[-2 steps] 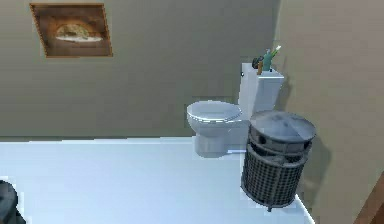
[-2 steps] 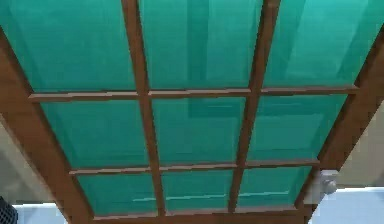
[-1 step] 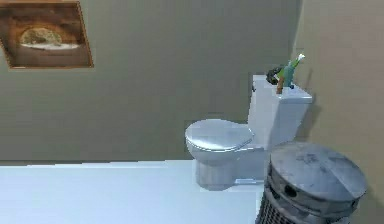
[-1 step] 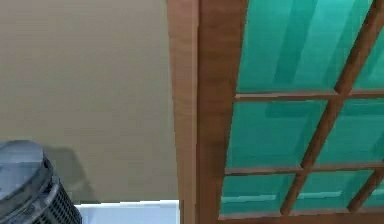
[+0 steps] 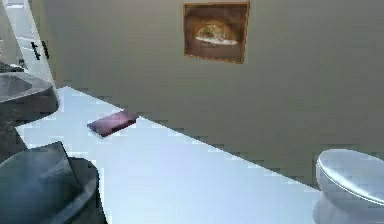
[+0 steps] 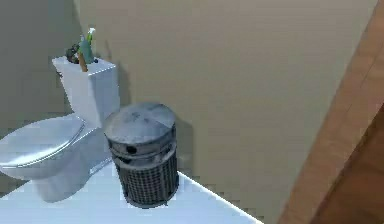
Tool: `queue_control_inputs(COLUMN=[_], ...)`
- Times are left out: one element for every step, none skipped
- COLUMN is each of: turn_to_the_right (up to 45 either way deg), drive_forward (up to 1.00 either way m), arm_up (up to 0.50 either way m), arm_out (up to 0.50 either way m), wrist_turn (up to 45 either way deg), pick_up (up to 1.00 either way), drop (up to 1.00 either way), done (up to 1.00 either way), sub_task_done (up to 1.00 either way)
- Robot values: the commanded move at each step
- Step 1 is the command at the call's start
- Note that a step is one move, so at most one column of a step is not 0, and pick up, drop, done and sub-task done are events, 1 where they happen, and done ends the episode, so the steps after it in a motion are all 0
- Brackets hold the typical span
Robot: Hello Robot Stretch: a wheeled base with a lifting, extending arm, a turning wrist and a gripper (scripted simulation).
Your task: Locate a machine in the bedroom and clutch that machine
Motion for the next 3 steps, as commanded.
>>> queue_control_inputs(turn_to_the_right=[0.0,-45.0,-15.0], drive_forward=[1.0,0.0,0.0], arm_up=[0.0,0.0,0.0], arm_out=[0.0,0.0,0.0], wrist_turn=[0.0,0.0,0.0], pick_up=[0.0,0.0,0.0], drop=[0.0,0.0,0.0], done=[0.0,0.0,0.0], sub_task_done=[0.0,0.0,0.0])
